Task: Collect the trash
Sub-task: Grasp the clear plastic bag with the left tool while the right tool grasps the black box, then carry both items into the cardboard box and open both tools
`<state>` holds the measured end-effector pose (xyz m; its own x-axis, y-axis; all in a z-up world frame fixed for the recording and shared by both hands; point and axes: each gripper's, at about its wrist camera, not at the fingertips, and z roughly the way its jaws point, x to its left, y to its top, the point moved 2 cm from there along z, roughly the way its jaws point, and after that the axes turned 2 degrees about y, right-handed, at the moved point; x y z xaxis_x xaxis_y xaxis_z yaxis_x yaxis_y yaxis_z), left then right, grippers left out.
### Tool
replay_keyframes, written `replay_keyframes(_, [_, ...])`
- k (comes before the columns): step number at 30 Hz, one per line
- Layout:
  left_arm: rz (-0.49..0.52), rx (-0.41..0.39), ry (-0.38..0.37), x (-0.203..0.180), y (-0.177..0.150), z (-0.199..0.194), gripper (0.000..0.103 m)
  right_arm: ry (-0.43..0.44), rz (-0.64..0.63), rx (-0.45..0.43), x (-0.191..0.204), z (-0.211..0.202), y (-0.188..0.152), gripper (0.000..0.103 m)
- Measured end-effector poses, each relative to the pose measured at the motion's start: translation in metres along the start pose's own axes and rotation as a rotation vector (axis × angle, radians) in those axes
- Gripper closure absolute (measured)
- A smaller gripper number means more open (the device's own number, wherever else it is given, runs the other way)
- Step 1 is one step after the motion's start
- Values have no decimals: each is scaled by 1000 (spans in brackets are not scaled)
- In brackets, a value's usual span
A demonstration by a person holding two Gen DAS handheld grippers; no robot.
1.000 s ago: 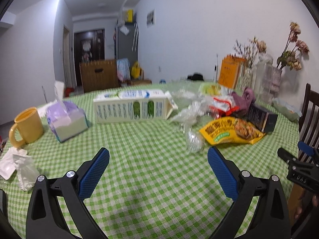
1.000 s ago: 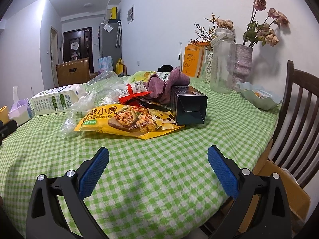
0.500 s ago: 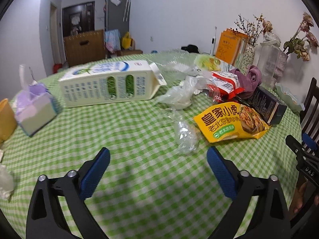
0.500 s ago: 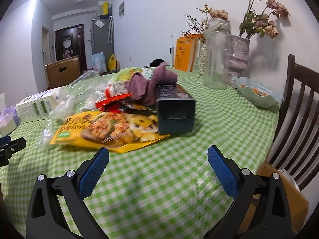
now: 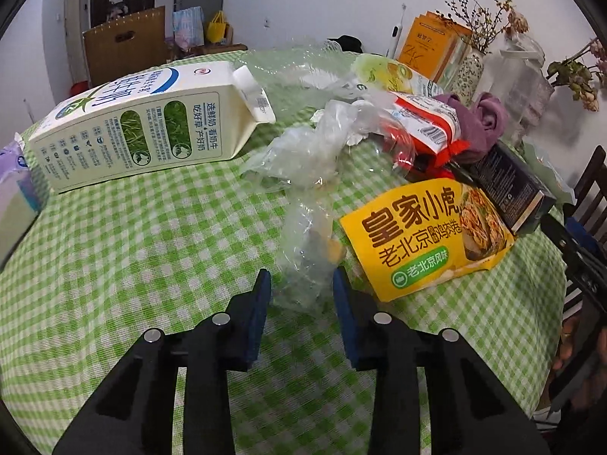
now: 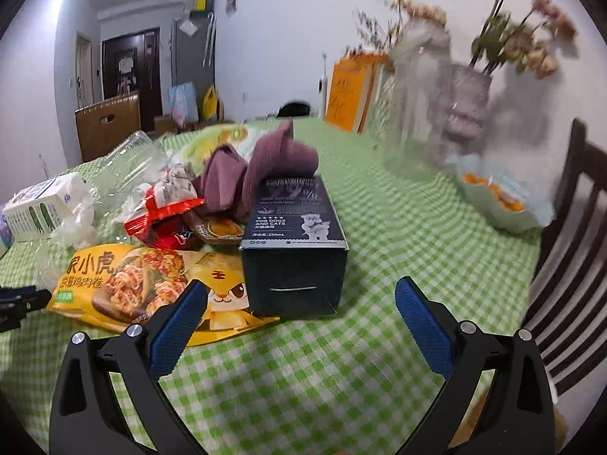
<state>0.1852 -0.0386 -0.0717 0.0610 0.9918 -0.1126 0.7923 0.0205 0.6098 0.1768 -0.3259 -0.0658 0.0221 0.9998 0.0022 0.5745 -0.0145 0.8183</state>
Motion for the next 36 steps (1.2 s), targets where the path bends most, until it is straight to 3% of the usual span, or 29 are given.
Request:
replay_keyframes(1, [-1, -6, 0, 1, 1, -1, 81, -8, 16, 28, -3, 7, 3, 8])
replay_keyframes(9, [20, -127, 31, 10, 14, -40, 82, 42, 55, 60, -14, 24, 18, 8])
replay_keyframes(10, [21, -141, 33, 11, 15, -45, 82, 45, 52, 60, -14, 23, 19, 14])
replay_keyframes(11, [21, -156, 34, 11, 17, -49, 82, 60, 52, 58, -15, 22, 19, 42])
replay_keyframes(16, [40, -214, 49, 5, 22, -67, 82, 63, 67, 49, -23, 9, 18, 43])
replay_keyframes(21, [59, -235, 8, -18, 29, -75, 82, 37, 118, -27, -51, -32, 18, 44])
replay_keyframes(27, [139, -278, -85, -76, 36, -82, 82, -4, 164, -99, -103, -91, 14, 44])
replay_keyframes(32, [234, -246, -205, -145, 40, -78, 82, -77, 178, -134, -150, -150, 3, 44])
replay_keyframes(36, [362, -177, -330, -214, 30, -66, 82, -163, 208, -87, -200, -195, -31, 44])
